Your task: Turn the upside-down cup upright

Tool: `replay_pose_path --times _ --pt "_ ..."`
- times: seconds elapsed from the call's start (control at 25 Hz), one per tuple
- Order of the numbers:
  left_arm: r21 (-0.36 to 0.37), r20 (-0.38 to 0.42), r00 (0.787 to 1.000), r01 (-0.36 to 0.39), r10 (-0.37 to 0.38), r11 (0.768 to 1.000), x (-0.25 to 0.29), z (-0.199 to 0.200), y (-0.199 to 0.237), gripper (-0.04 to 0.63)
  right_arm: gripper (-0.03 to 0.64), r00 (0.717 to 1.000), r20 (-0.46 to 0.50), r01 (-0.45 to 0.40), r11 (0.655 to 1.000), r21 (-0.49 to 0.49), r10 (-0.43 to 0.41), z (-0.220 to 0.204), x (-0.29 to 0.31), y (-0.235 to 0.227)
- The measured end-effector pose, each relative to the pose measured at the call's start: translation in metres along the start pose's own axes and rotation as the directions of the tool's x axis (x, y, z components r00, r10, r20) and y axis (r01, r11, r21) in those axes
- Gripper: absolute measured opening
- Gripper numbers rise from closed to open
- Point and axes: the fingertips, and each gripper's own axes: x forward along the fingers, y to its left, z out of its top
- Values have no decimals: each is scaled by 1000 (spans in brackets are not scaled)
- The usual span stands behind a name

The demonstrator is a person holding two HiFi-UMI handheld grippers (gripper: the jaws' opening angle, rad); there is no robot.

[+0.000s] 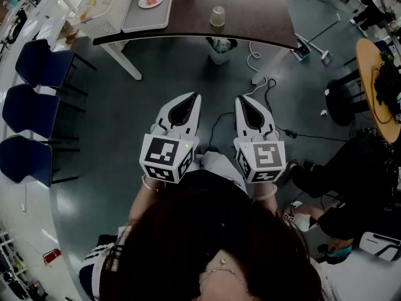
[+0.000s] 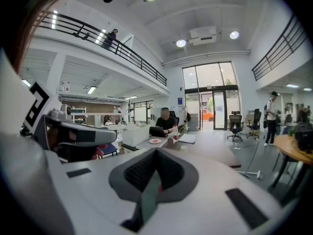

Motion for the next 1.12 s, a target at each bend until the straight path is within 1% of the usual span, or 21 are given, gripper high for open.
replay_pose_path --times 0.36,0.52,0.64,0.96,1.12 --pt "-4 -17 1000 0 0 1000 13 -4 -3 -6 15 1000 2 -5 1000 8 5 -2 5 -11" --pt "-11 -31 1000 -3 3 1000 25 -6 -4 -6 15 1000 19 -17 1000 19 16 -1 10 -19" --pt "-10 -35 999 -6 5 1000 37 -5 -5 -6 15 999 23 -25 1000 9 25 0 15 -27" --pt "4 -29 999 -32 32 999 67 -1 -8 -6 17 997 40 -58 998 -15 59 3 36 -50" --pt "0 -36 998 -45 45 999 79 1 4 -6 17 997 39 -71 997 -12 71 5 57 -53"
